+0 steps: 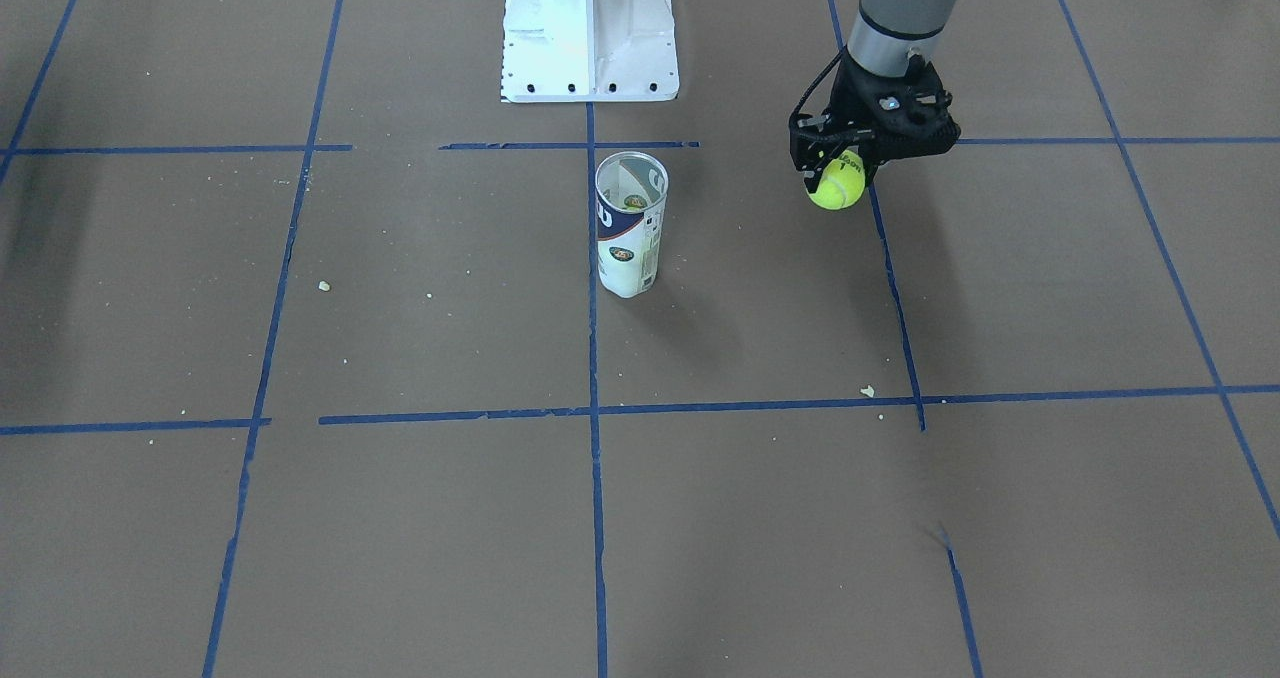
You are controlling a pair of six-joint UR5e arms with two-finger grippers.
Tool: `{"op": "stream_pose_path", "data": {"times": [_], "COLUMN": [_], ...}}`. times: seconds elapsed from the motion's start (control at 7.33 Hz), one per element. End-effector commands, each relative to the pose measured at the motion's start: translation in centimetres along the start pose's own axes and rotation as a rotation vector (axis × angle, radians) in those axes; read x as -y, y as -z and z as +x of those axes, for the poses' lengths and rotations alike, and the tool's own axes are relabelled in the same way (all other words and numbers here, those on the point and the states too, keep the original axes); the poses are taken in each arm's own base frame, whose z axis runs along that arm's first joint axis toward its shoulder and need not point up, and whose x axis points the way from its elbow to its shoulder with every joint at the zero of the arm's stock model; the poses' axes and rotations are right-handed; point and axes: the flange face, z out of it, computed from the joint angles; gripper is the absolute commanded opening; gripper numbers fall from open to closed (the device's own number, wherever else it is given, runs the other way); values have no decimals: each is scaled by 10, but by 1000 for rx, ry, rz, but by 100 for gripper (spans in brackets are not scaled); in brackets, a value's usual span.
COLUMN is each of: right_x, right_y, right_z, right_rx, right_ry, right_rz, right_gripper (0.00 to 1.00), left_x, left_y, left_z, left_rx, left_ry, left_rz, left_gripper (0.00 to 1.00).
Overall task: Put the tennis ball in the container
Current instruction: 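Lift the ball with the left gripper and carry it toward the clear can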
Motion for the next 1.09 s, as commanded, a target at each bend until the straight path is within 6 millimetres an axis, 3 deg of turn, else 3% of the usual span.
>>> {"op": "stream_pose_path", "data": {"times": [0.0,0.14,0.41,0.68,0.82,0.95], "right_x": [0,0,0,0,0,0], "right_y": [0,0,0,0,0,0], "right_z": [0,0,0,0,0,0], "right_rx": [0,0,0,0,0,0], "right_ry": [0,0,0,0,0,0], "right_rz": [0,0,0,0,0,0], "right_gripper": [100,100,100,100,100,100], "left_x": [31,34,52,47,39,27], "left_y": [100,115,124,113,95,77], "left_z": [-6,5,64,135,168,184], "left_rx": [-20,-47,-93,-96,-75,-94], "left_ry": [9,8,59,86,88,90], "left_rz": [-9,-11,-59,-118,-154,-169], "left_gripper": [0,0,0,0,0,0]}}
